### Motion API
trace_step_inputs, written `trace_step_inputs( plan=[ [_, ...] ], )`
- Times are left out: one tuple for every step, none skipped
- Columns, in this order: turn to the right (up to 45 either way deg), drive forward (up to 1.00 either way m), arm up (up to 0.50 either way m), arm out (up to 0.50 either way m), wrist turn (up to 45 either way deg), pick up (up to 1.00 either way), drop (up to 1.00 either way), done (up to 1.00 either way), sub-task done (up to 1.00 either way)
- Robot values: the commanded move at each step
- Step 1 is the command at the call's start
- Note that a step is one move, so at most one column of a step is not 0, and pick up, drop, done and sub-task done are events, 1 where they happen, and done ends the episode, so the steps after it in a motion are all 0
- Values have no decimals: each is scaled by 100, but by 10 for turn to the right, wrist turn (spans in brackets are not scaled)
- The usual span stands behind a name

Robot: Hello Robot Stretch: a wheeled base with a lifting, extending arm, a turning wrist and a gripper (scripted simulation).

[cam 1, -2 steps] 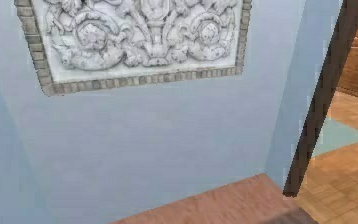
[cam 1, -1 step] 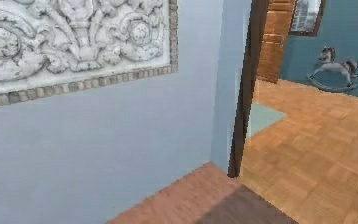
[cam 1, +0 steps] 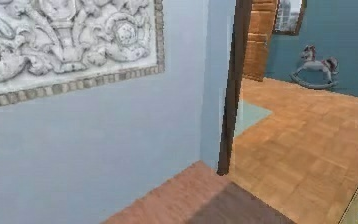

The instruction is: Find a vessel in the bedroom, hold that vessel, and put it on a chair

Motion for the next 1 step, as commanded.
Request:
trace_step_inputs(
  plan=[
    [0,40,0,0,0,0,0,0,0]
  ],
)
